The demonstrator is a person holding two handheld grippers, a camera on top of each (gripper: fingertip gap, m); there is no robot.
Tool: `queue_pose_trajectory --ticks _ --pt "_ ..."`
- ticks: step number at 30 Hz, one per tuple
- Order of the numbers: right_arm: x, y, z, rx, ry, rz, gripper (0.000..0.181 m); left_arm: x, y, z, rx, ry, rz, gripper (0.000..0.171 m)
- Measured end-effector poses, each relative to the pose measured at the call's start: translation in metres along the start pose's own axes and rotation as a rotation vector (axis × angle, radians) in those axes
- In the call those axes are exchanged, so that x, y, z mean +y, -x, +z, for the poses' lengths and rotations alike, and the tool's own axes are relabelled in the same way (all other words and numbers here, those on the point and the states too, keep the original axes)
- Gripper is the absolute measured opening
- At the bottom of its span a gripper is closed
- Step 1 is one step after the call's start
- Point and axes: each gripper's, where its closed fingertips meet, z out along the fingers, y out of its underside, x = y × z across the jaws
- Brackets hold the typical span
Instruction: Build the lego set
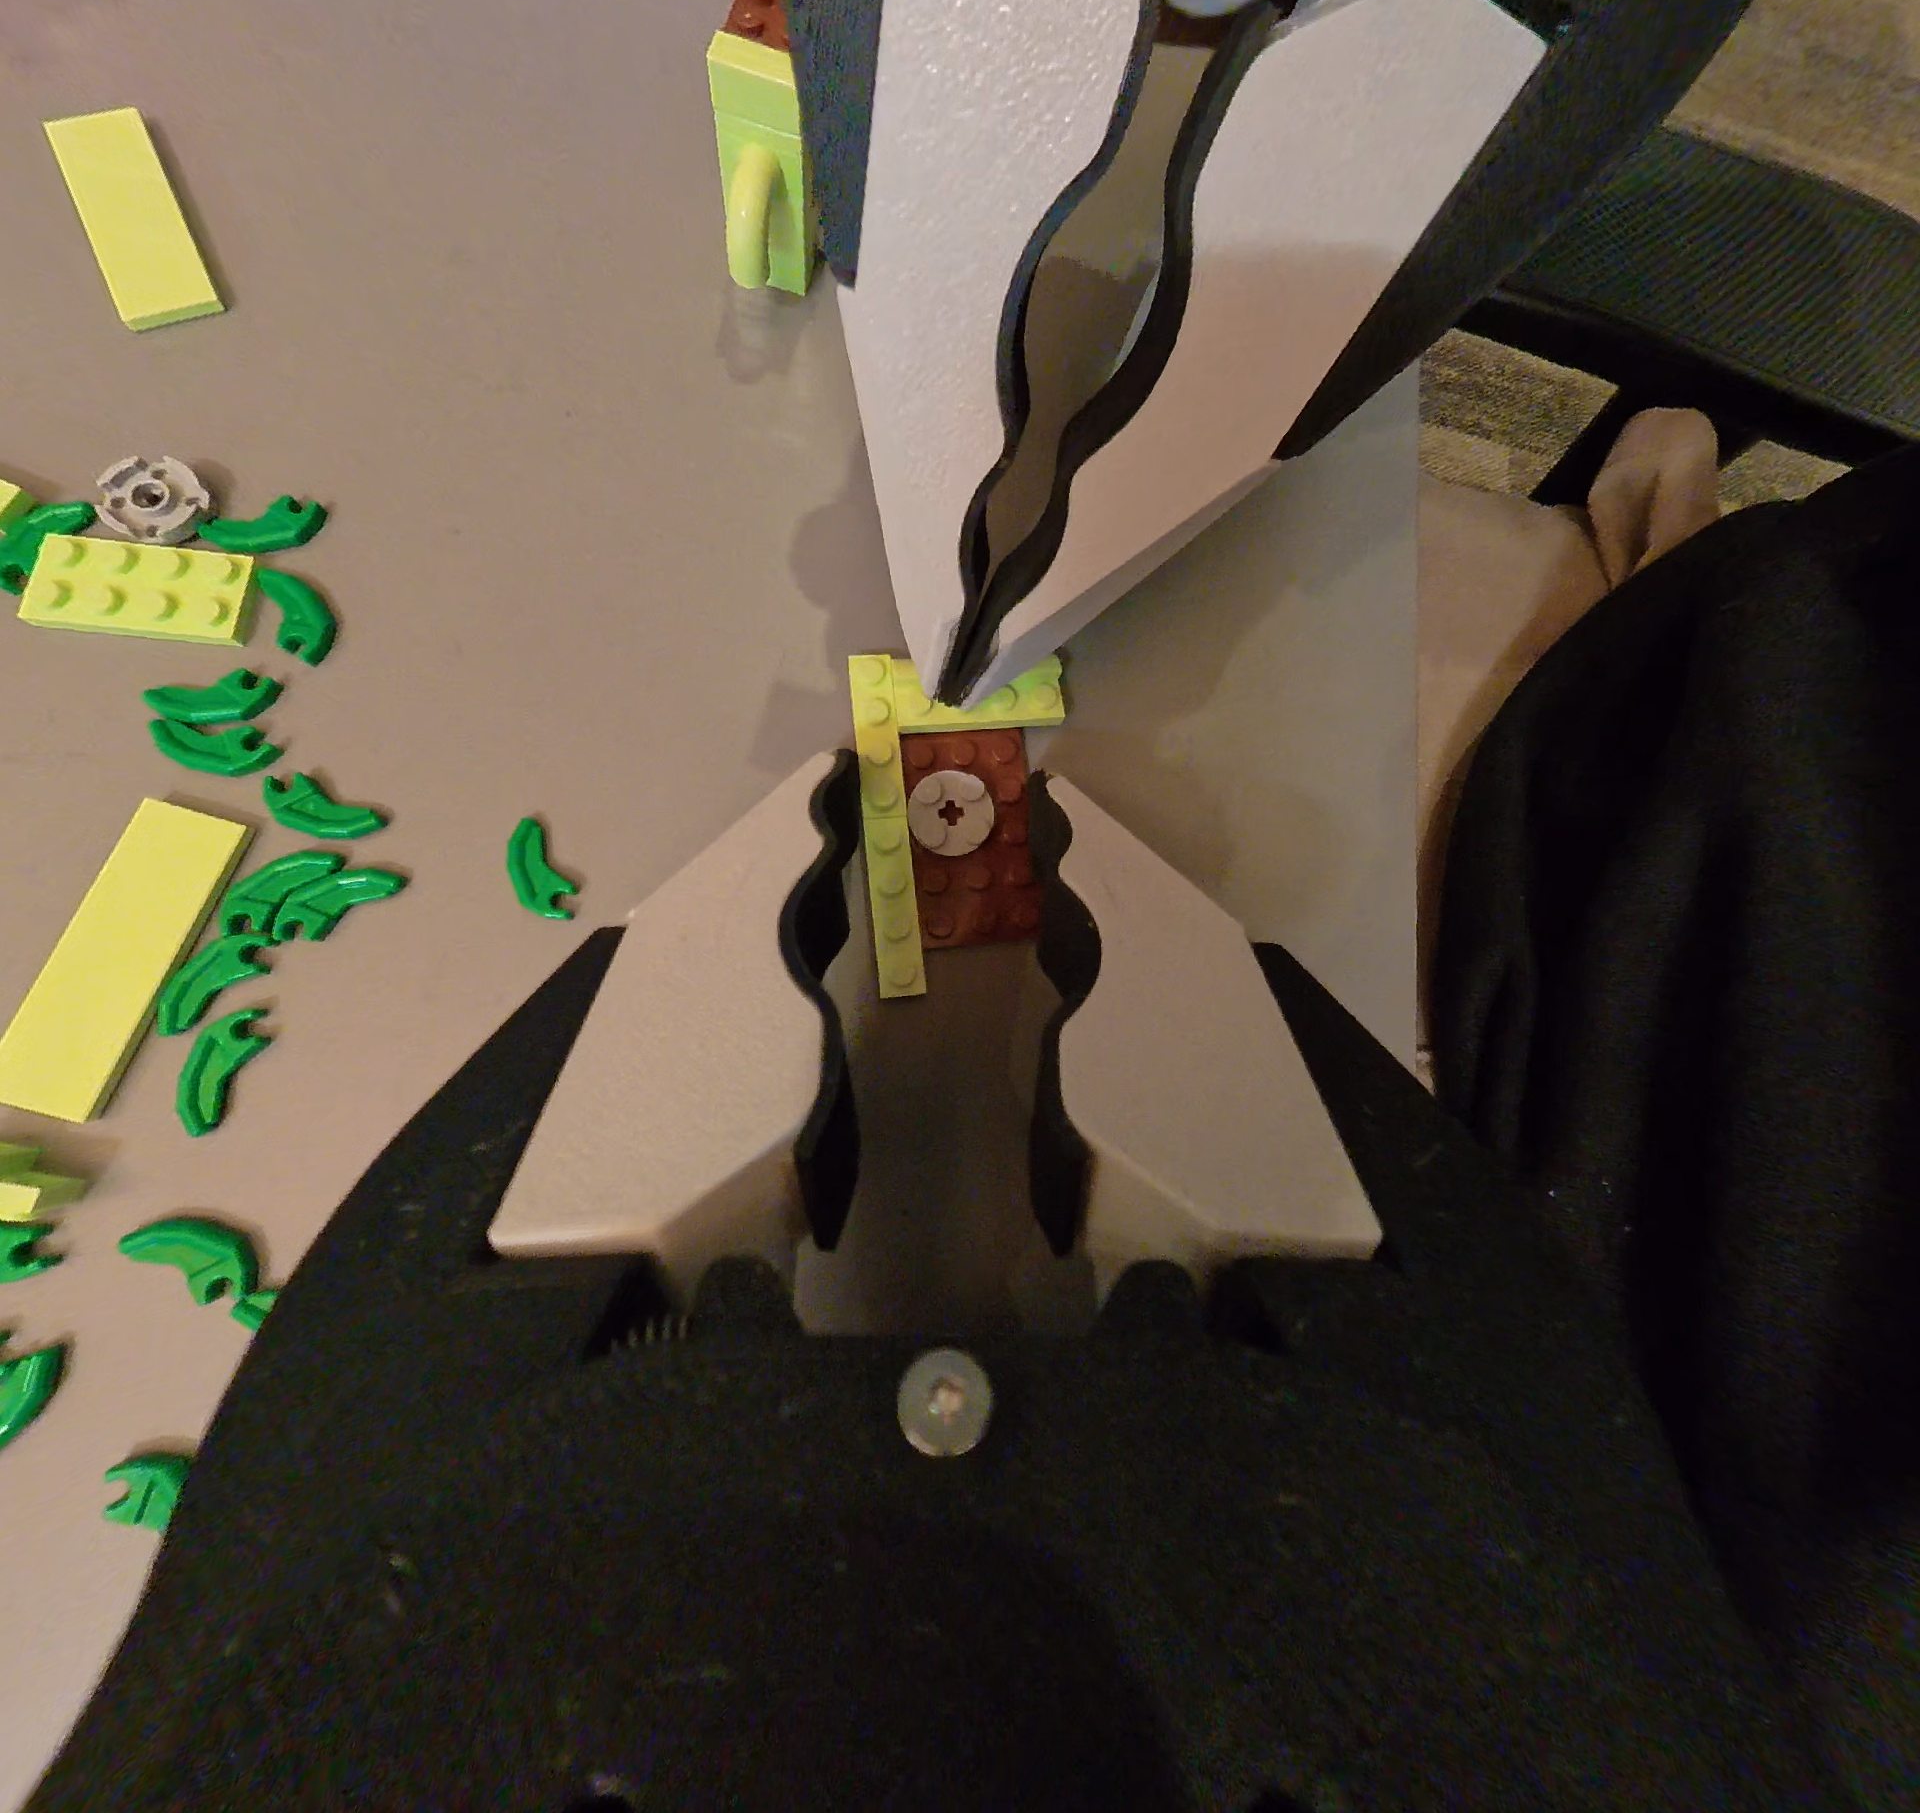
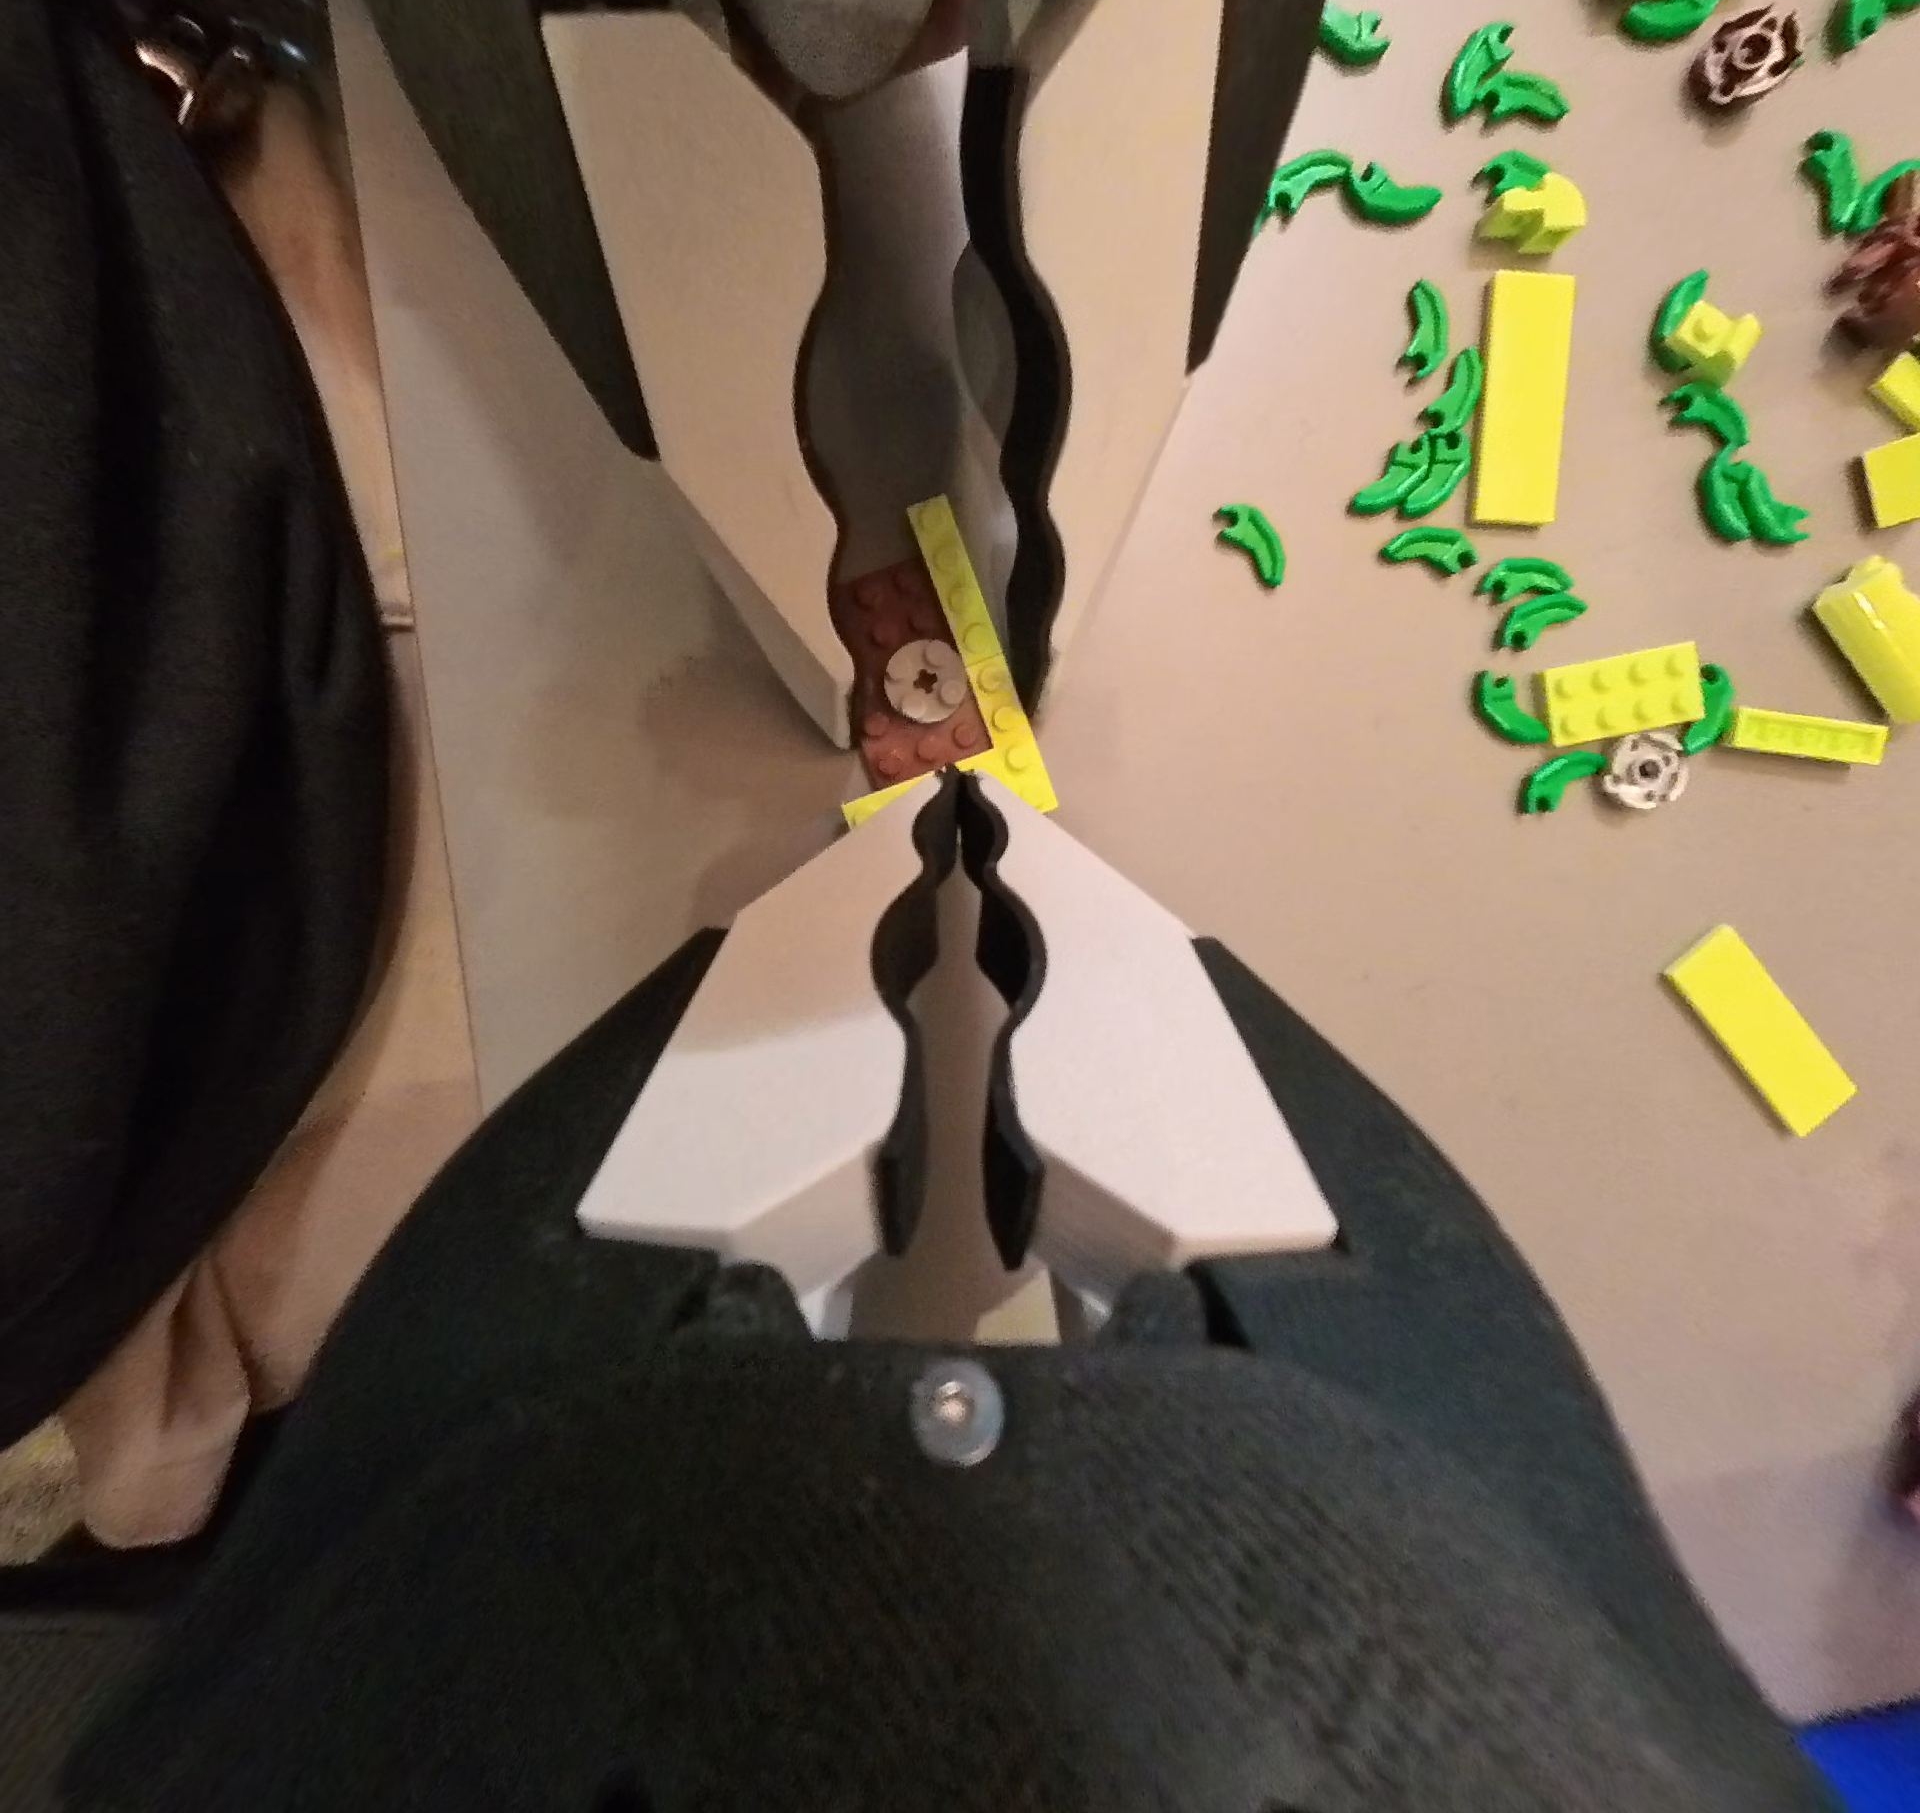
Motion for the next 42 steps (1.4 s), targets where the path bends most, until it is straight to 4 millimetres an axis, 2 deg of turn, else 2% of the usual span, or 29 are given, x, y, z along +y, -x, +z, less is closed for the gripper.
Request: queue_pose_trajectory --ticks 5,10,18,23,27,31,37,42 --pt "0.0006 0.0005 0.0003 -0.017 0.058 -0.035 0.000 0.0001 0.0001 0.0000 0.001 0.000 -0.002 0.029" --pt "0.0007 0.0010 0.0004 -0.113 0.045 0.023 0.000 0.0002 0.0001 0.0000 0.002 0.000 -0.003 0.029" --pt "0.0013 0.0020 0.0022 -0.141 0.143 0.058 0.000 0.0005 0.0004 0.0003 0.008 0.003 -0.012 0.029" --pt "0.0008 0.0021 0.0027 -0.152 0.116 0.070 0.000 0.0002 0.0004 0.0002 0.007 0.000 -0.012 0.029" --pt "0.0001 0.0016 0.0026 -0.126 0.061 0.066 0.000 0.0000 0.0005 0.0002 0.009 0.000 -0.014 0.029" --pt "-0.0006 -0.0002 0.0019 0.016 0.028 -0.043 0.000 0.0001 0.0006 0.0002 0.012 0.000 -0.020 0.029" --pt "0.0016 0.0056 0.0005 0.021 0.025 0.021 0.000 0.0001 0.0006 0.0002 0.013 -0.001 -0.021 0.029" --pt "-0.0014 0.0040 0.0013 0.092 0.030 -0.017 0.000 0.0000 0.0010 0.0000 0.000 -0.002 -0.010 0.029"
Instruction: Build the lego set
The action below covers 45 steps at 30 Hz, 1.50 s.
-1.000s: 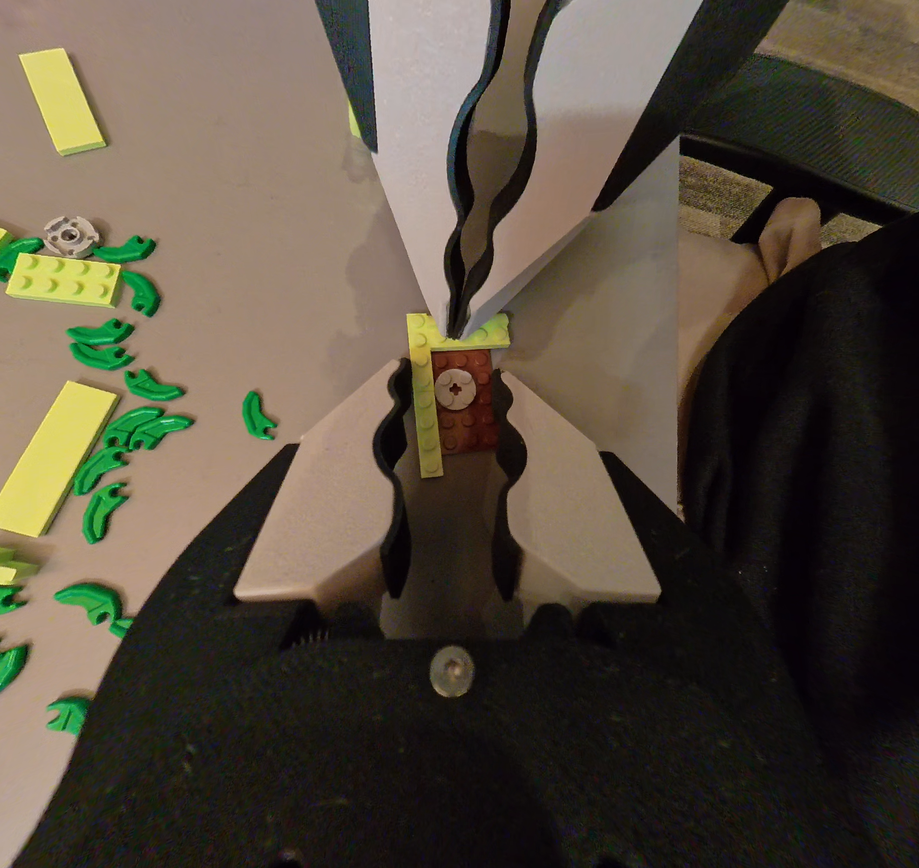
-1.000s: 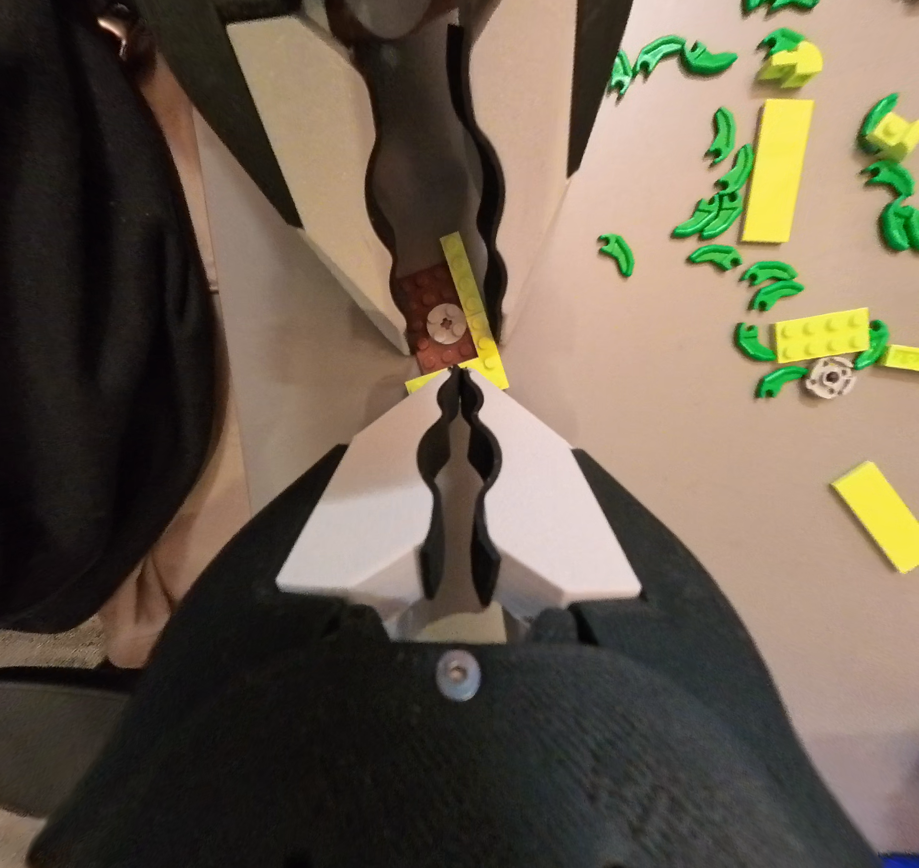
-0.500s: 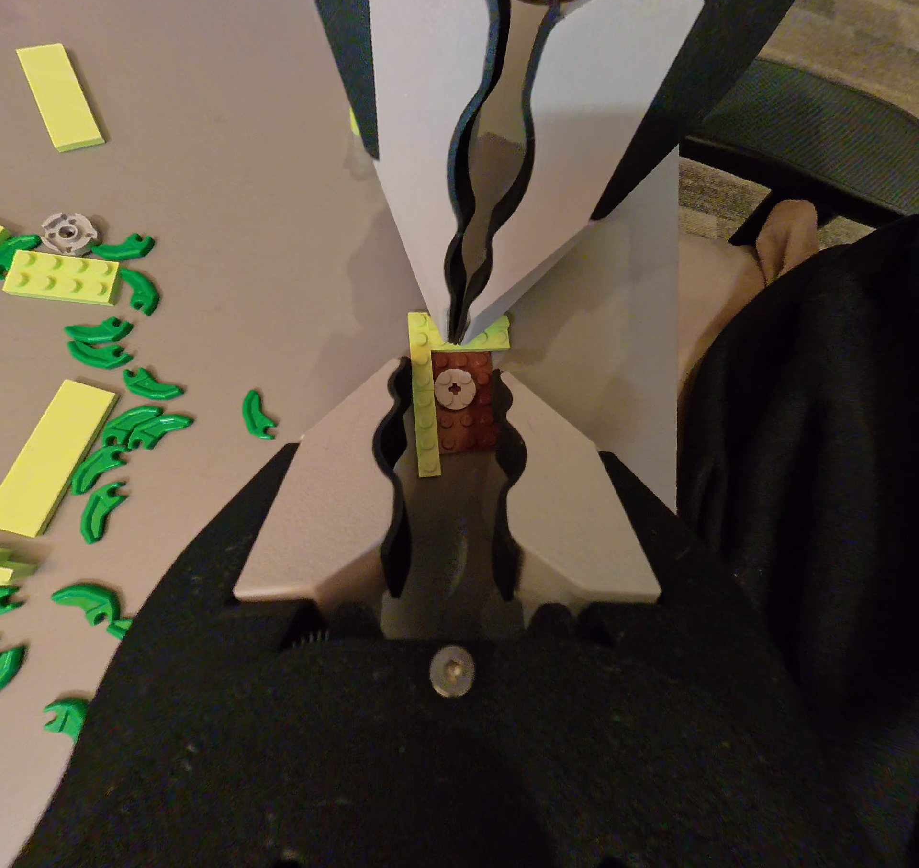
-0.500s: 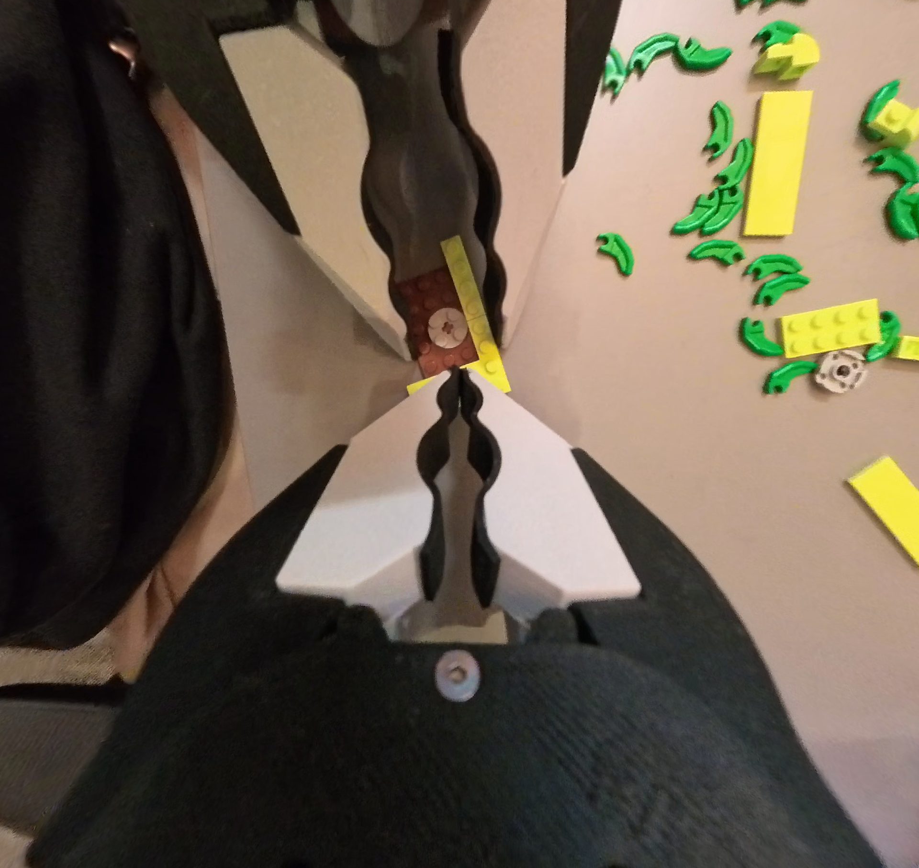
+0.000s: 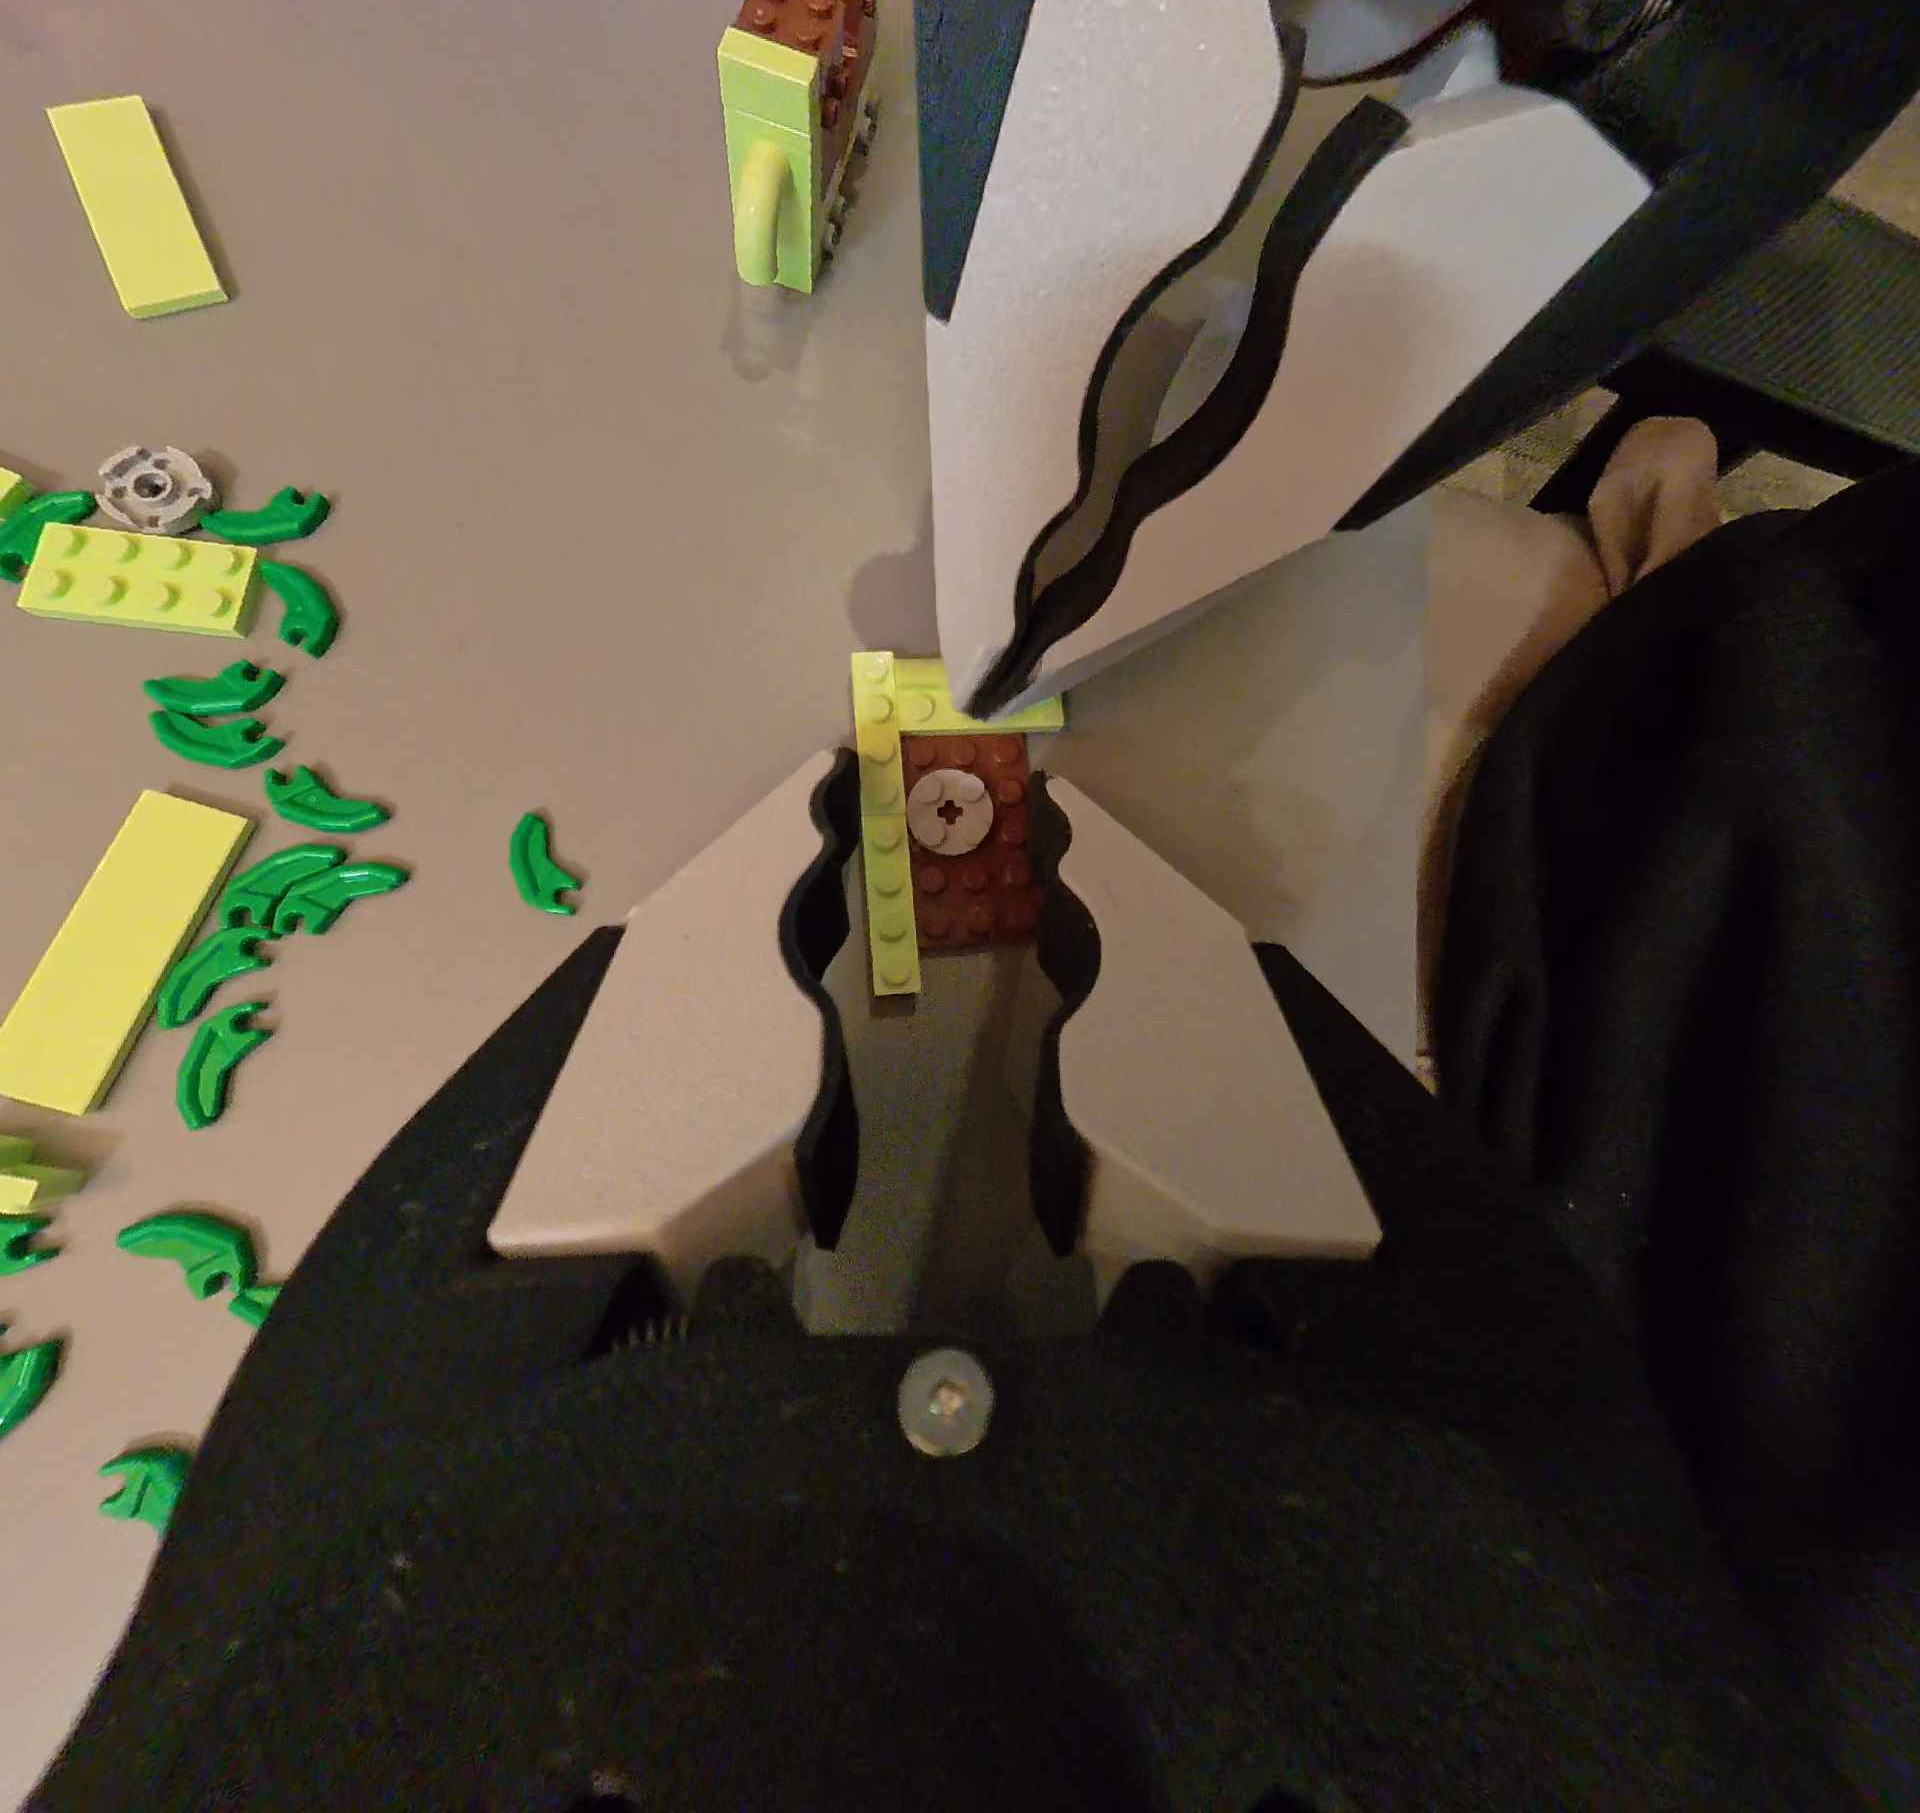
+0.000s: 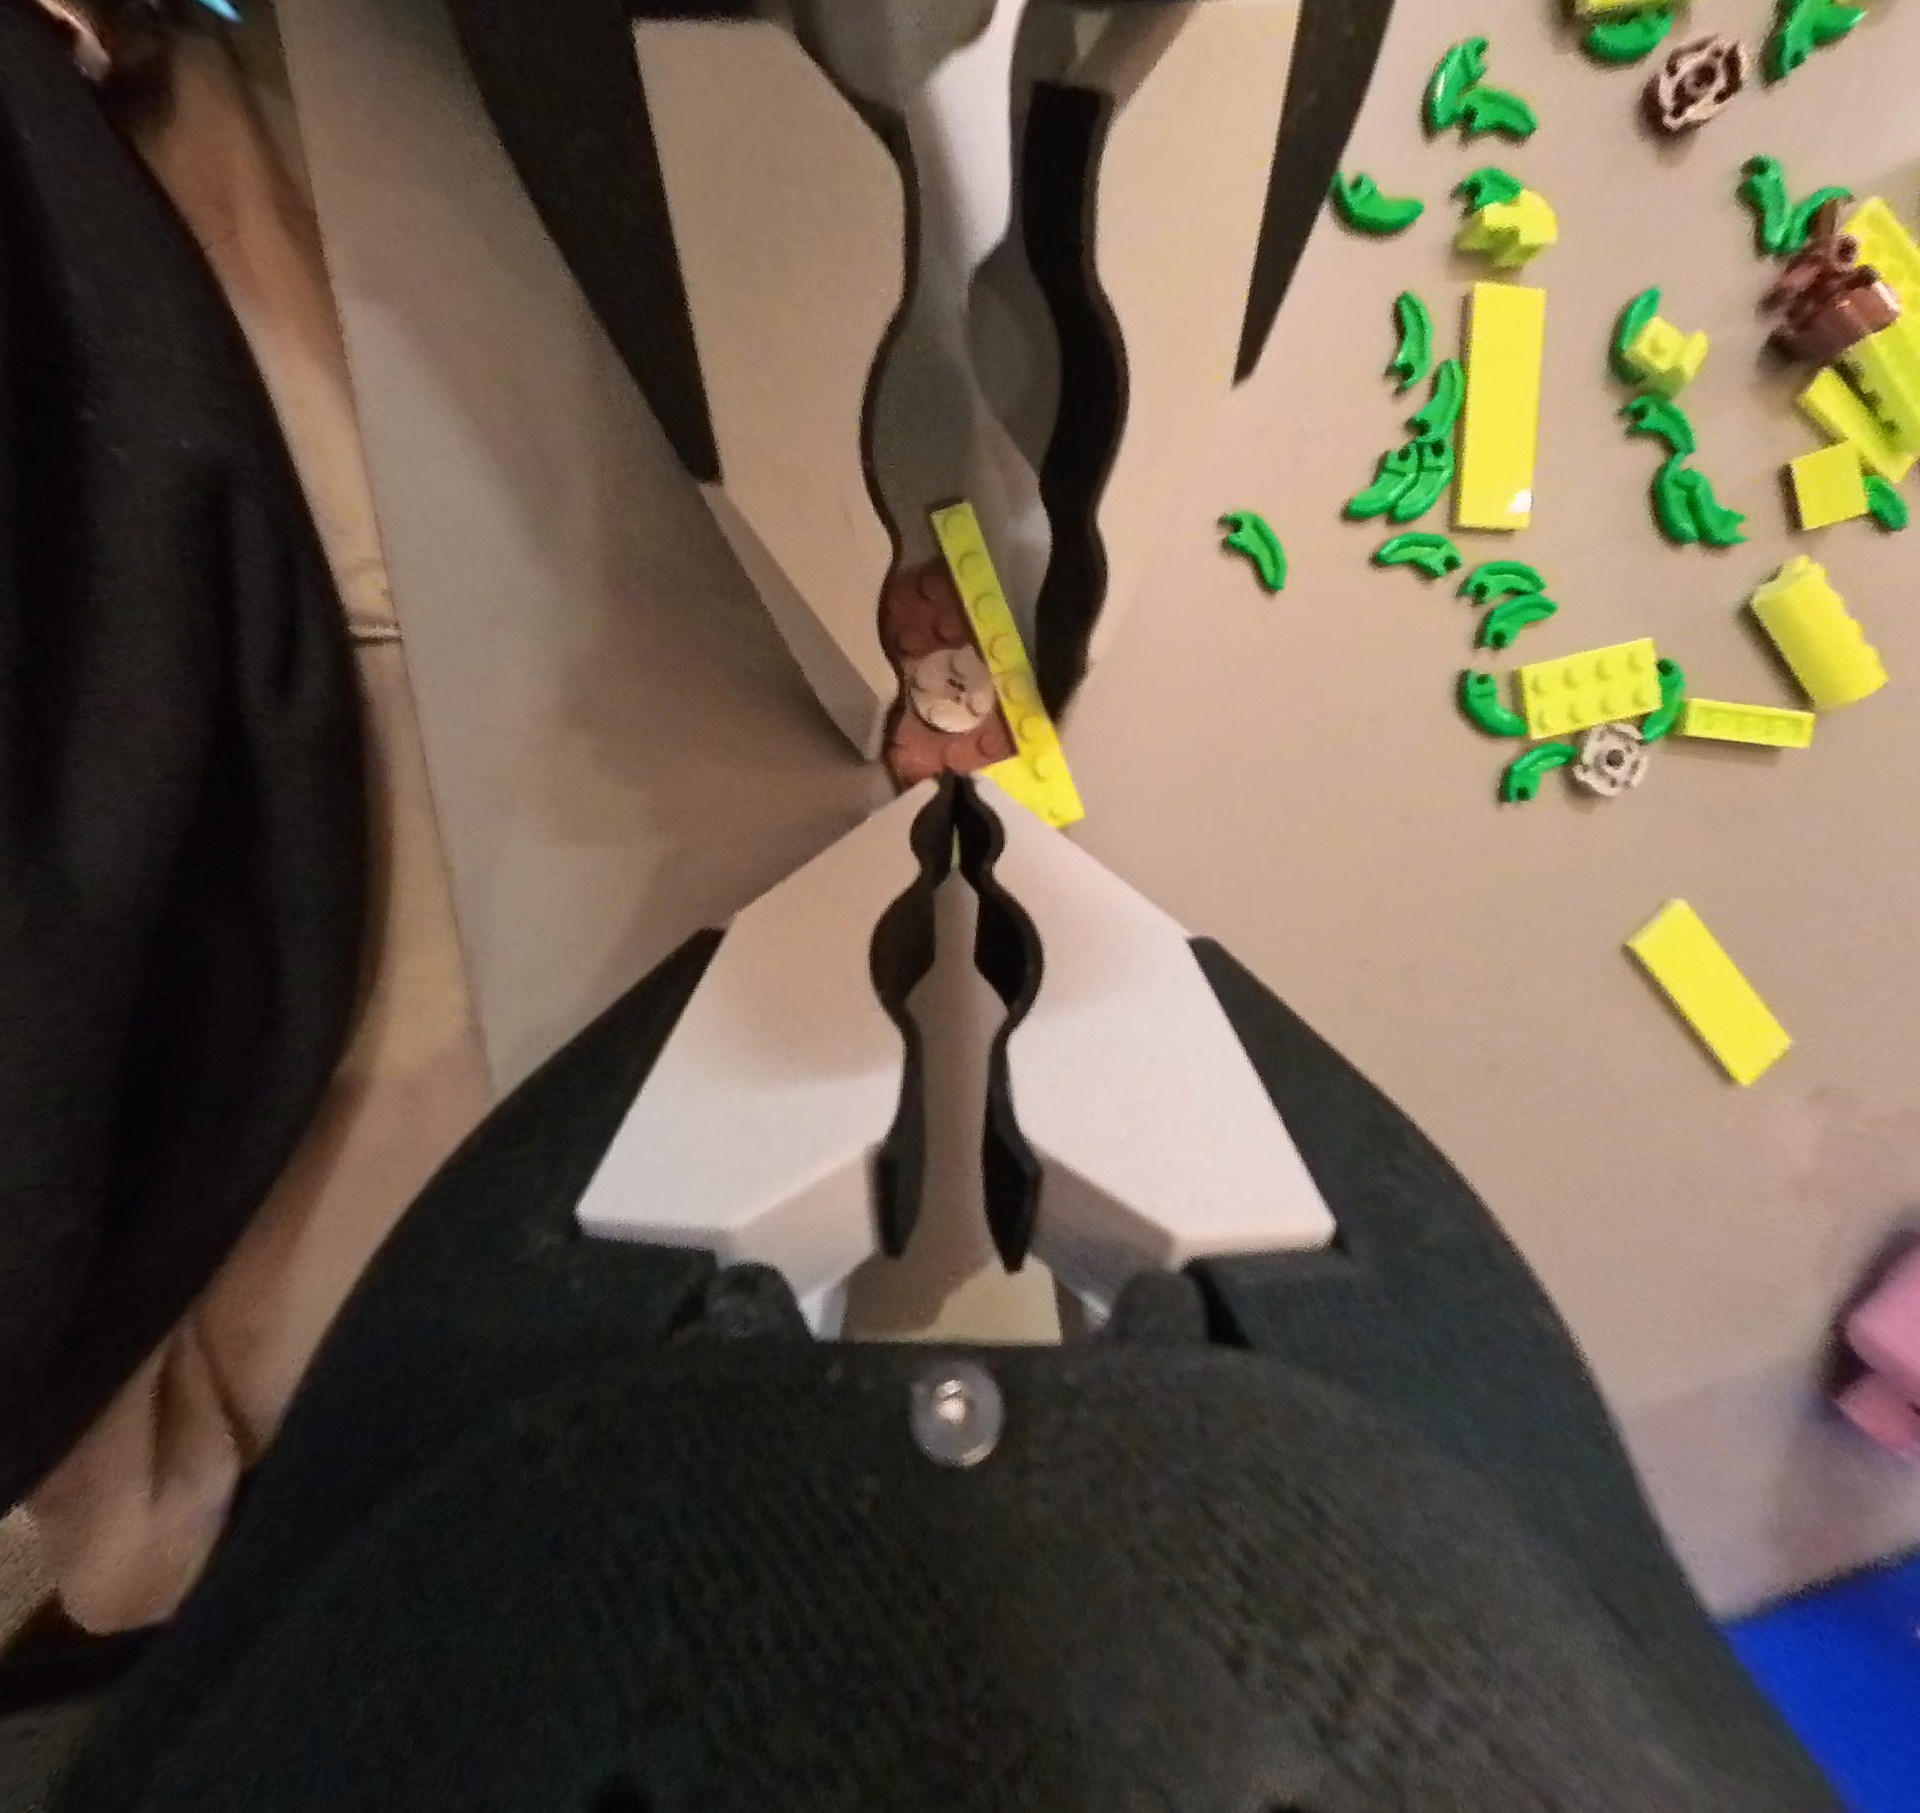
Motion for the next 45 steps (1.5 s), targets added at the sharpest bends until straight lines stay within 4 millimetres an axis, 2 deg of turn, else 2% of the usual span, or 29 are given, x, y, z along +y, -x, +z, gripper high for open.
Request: queue_pose_trajectory --ticks 2,4,6,8,11,14,16,19,23,26,28,29,31,33,35,36,38,41,42,45 --pt "-0.016 0.000 -0.009 -0.009 -0.127 0.067 0.000 0.000 0.002 0.000 -0.032 -0.003 0.010 0.036" --pt "-0.031 -0.009 -0.024 0.026 -0.276 0.148 0.000 -0.004 0.003 -0.004 -0.048 -0.037 0.022 0.042" --pt "-0.035 -0.019 -0.037 0.077 -0.370 0.213 0.000 -0.013 0.004 -0.012 -0.039 -0.111 0.010 0.046" --pt "-0.033 -0.023 -0.040 0.099 -0.437 0.287 0.001 -0.020 0.013 -0.027 -0.050 -0.195 -0.031 0.047" --pt "-0.041 -0.026 -0.040 0.107 -0.607 0.448 0.005 -0.017 0.051 -0.056 -0.156 -0.262 -0.131 0.045" --pt "-0.046 -0.025 -0.040 0.119 -0.758 0.555 0.006 -0.002 0.095 -0.090 -0.300 -0.292 -0.226 0.043" --pt "-0.044 -0.026 -0.041 0.138 -0.776 0.567 0.005 0.014 0.120 -0.106 -0.361 -0.266 -0.263 0.043" --pt "-0.042 -0.024 -0.040 0.111 -0.761 0.548 0.005 0.031 0.146 -0.115 -0.357 -0.170 -0.235 0.044" --pt "-0.037 -0.019 -0.032 0.094 -0.690 0.499 0.006 0.047 0.168 -0.109 -0.285 -0.027 -0.140 0.046" --pt "-0.036 -0.017 -0.030 0.114 -0.669 0.470 0.006 0.053 0.173 -0.102 -0.222 0.034 -0.102 0.046" --pt "-0.036 -0.018 -0.027 0.121 -0.651 0.472 0.007 0.058 0.170 -0.098 -0.192 0.069 -0.084 0.045" --pt "-0.035 -0.019 -0.026 0.121 -0.643 0.476 0.008 0.057 0.170 -0.098 -0.195 0.066 -0.078 0.033" --pt "-0.034 -0.019 -0.024 0.120 -0.635 0.484 0.008 0.057 0.170 -0.103 -0.225 0.067 -0.058 0.031" --pt "-0.034 -0.020 -0.025 0.116 -0.642 0.489 0.007 0.049 0.164 -0.110 -0.237 0.026 -0.048 0.031" --pt "-0.034 -0.021 -0.028 0.108 -0.658 0.500 0.007 0.037 0.149 -0.115 -0.233 -0.014 -0.046 0.030" --pt "-0.034 -0.022 -0.029 0.104 -0.669 0.509 0.007 0.030 0.136 -0.117 -0.232 -0.025 -0.041 0.030" --pt "-0.034 -0.024 -0.032 0.098 -0.692 0.530 0.006 0.013 0.097 -0.111 -0.201 -0.044 -0.026 0.030" --pt "-0.032 -0.028 -0.035 0.103 -0.710 0.557 0.006 -0.002 0.033 -0.085 -0.142 -0.044 -0.013 0.031" --pt "-0.032 -0.029 -0.035 0.107 -0.711 0.560 0.006 -0.002 0.018 -0.074 -0.138 -0.038 -0.023 0.031" --pt "-0.032 -0.028 -0.035 0.109 -0.710 0.556 0.005 0.004 -0.010 -0.047 -0.147 -0.027 -0.074 0.031"
